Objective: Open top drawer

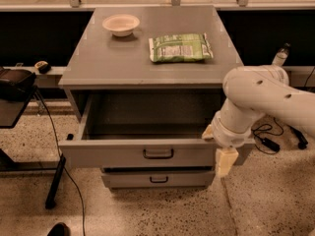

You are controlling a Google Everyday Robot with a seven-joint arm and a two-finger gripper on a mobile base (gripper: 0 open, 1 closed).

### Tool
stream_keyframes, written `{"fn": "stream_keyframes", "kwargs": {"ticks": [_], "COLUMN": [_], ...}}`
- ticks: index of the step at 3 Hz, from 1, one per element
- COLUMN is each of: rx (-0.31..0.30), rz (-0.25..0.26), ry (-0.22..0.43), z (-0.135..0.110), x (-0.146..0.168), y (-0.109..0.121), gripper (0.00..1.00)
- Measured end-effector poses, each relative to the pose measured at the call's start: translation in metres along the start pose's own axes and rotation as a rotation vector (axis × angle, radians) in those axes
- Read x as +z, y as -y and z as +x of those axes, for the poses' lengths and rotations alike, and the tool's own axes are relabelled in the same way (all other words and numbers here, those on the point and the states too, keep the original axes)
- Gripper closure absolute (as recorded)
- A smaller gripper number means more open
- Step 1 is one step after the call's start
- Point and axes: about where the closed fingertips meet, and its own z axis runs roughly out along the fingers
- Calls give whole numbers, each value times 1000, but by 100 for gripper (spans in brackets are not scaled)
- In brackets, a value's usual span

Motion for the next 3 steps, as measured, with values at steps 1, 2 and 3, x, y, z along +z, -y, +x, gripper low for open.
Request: {"fn": "stream_keyframes", "kwargs": {"ticks": [1,2,3], "rx": [2,-3,1], "rz": [-29,17,72], "ry": [-13,-12,20], "z": [0,-7,-23], "x": [-38,-63,-68], "y": [-31,-16,36], "gripper": [30,33,51]}}
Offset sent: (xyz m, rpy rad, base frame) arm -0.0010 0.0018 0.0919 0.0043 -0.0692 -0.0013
